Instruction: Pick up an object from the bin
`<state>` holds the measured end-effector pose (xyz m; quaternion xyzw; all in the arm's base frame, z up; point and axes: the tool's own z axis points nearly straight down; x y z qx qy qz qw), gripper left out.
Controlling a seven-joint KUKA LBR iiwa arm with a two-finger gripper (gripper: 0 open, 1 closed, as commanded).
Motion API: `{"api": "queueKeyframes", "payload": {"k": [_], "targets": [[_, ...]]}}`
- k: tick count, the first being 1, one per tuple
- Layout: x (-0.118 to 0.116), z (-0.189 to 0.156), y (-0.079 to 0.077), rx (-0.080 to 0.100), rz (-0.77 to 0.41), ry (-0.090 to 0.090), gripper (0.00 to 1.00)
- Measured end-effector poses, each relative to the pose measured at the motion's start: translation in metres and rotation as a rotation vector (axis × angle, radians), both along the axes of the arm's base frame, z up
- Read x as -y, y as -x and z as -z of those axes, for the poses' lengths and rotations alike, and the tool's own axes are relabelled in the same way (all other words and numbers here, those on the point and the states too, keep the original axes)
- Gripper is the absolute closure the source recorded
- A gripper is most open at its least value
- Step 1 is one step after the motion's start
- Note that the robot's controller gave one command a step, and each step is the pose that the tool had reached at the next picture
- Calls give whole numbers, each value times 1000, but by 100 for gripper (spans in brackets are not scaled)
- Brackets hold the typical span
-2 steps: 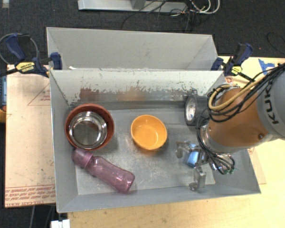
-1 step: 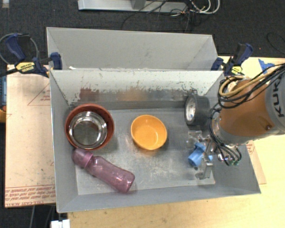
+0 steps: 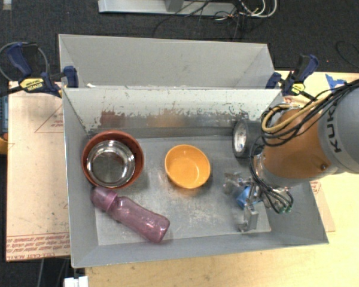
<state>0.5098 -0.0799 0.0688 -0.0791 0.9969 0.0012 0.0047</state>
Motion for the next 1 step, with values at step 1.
{"api": "queueKeyframes", "payload": {"k": [1], "targets": [[69,-2,-15,11,-234,-1,100]]}}
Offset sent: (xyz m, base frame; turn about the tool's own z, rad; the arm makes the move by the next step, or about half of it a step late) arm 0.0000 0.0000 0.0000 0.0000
